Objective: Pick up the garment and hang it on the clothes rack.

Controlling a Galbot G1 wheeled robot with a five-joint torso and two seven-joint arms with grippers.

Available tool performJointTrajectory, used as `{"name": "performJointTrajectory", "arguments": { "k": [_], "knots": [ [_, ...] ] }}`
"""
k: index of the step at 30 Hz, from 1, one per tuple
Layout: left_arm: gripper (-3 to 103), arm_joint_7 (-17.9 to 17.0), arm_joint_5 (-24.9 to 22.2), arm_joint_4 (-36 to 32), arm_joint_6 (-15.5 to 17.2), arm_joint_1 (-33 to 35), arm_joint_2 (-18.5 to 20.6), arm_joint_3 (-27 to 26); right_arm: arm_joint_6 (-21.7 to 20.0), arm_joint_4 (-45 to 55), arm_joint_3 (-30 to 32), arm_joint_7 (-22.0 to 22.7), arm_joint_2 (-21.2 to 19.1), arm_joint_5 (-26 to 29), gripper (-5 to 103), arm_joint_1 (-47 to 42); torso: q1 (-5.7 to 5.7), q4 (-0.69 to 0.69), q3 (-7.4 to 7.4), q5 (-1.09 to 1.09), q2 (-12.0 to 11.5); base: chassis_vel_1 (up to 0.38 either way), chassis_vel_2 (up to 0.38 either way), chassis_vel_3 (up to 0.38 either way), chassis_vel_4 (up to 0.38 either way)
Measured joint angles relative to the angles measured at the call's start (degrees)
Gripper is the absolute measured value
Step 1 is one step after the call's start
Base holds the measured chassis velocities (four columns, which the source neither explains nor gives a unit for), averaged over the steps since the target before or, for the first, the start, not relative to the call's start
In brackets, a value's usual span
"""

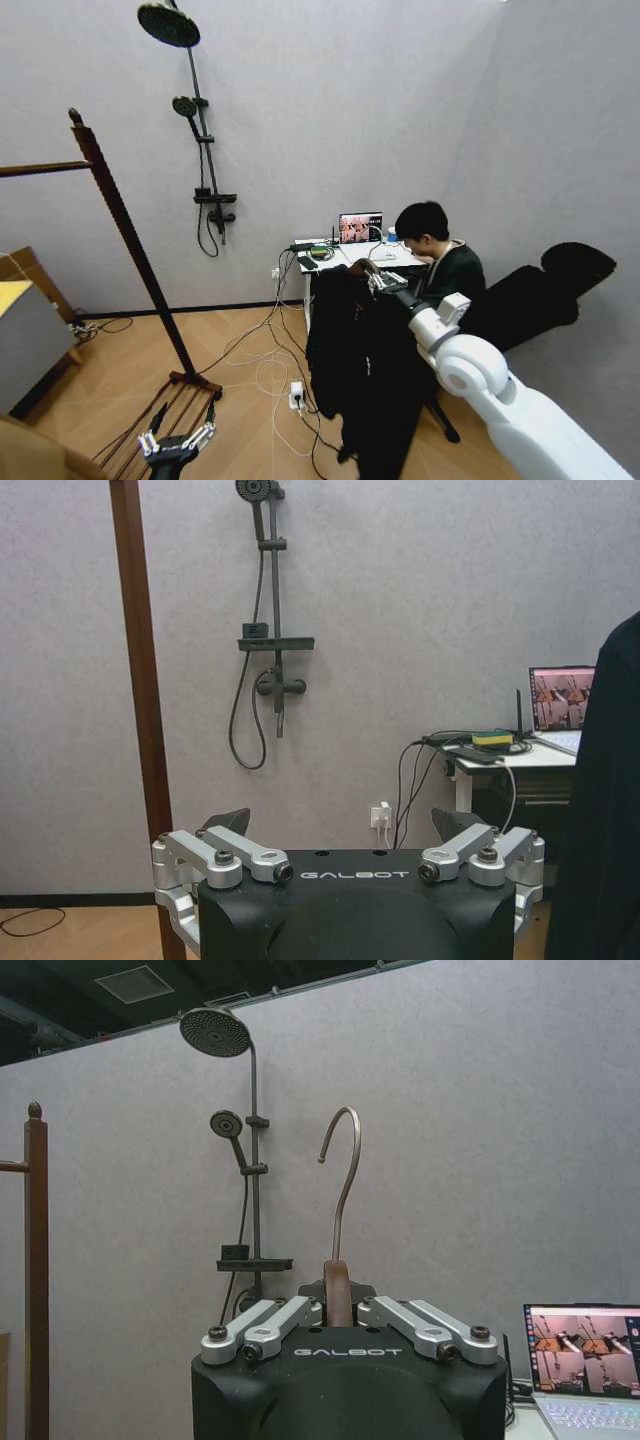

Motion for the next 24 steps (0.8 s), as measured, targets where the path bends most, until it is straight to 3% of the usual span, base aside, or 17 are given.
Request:
{"name": "performJointTrajectory", "arguments": {
  "k": [24],
  "knots": [
    [100,0.0,0.0,0.0,0.0,0.0,0.0,0.0,-0.6,3.2,0.4,0.4,-0.4,0.7,10,-0.7,0.01,0.02,0.01,-0.01,0.0,0.071,0.072,0.076,0.066]
  ]
}}
